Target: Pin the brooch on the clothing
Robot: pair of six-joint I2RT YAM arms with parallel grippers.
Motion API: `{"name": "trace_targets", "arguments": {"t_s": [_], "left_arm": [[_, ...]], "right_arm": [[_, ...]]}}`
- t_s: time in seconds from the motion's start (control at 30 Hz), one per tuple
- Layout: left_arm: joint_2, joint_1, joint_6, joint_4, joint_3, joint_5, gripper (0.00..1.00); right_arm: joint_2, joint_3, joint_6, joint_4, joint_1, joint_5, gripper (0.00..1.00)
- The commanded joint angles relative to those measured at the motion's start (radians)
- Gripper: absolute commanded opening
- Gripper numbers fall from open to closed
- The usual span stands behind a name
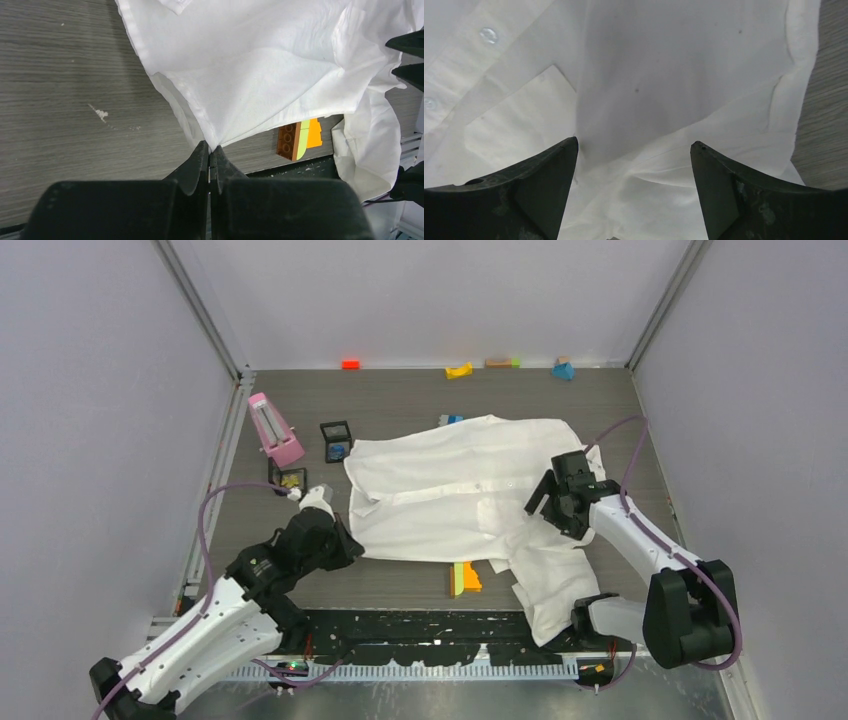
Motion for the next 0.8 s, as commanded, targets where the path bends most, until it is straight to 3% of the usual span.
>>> {"name": "trace_targets", "arguments": {"t_s": [0.0, 0.17, 0.23, 0.3, 0.47, 0.63, 0.77], "left_arm": [[-0.044, 0.004, -0.029, -0.153, 0.087, -0.071, 0.02], [-0.024, 0.003, 0.048, -0.235, 0.190, -0.125, 0.71], [0.003, 0.004, 0.085, -0.263, 0.241, -0.151, 0.86], [0.038, 0.004, 0.128, -0.272, 0.292, -0.172, 0.96], [0.230, 0.006, 0.269, -0.139, 0.413, -0.125, 1.00], [0.529, 0.030, 0.351, 0.061, 0.537, 0.037, 1.00], [0.688, 0.042, 0.366, 0.279, 0.554, 0.080, 1.00]], "right_arm": [[0.014, 0.031, 0.049, -0.085, 0.007, 0.074, 0.88], [-0.033, 0.005, 0.075, -0.135, 0.006, 0.078, 0.88], [-0.058, 0.003, 0.080, -0.143, 0.006, 0.071, 0.88], [-0.073, 0.019, 0.074, -0.151, 0.006, 0.071, 0.89], [-0.031, 0.144, 0.018, -0.146, 0.005, 0.108, 0.91], [0.145, 0.302, -0.055, -0.072, -0.005, 0.057, 0.92], [0.311, 0.420, -0.114, 0.003, -0.011, -0.016, 0.92]]}}
